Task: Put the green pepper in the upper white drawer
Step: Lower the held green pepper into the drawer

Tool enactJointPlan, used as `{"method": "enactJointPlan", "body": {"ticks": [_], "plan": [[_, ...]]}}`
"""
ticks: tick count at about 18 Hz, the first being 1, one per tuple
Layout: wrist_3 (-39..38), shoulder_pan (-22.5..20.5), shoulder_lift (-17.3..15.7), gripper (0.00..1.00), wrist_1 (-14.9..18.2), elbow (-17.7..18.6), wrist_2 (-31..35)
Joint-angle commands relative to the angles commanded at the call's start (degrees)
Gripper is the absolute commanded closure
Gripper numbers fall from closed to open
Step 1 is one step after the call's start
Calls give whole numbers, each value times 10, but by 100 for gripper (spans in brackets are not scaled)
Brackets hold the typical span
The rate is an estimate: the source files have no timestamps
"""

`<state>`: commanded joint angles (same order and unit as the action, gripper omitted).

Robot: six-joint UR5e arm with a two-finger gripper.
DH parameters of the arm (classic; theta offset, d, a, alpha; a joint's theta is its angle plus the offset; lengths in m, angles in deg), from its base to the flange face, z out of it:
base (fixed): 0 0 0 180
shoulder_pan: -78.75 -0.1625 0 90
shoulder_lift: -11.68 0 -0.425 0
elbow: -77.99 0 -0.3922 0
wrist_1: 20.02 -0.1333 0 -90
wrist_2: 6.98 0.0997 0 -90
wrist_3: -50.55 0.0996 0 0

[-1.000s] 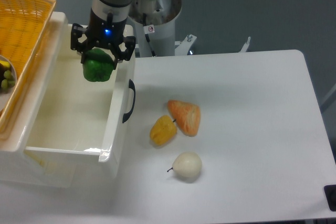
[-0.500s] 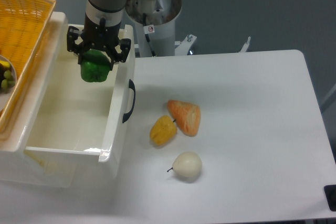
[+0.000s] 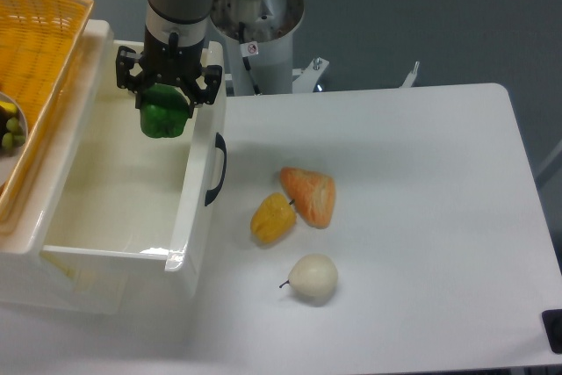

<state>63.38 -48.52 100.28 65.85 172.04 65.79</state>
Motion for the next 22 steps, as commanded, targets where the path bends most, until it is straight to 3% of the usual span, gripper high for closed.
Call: {"method": "enactJointPlan", "body": {"ticks": [3, 5, 16, 19, 22], "plan": [[0, 4, 2, 89, -1, 1, 0], [0, 10, 4, 82, -1, 1, -1], [-1, 18, 9, 77, -1, 0, 0], [0, 18, 9, 64, -1, 0, 0], [1, 18, 9, 58, -1, 0, 0]]}}
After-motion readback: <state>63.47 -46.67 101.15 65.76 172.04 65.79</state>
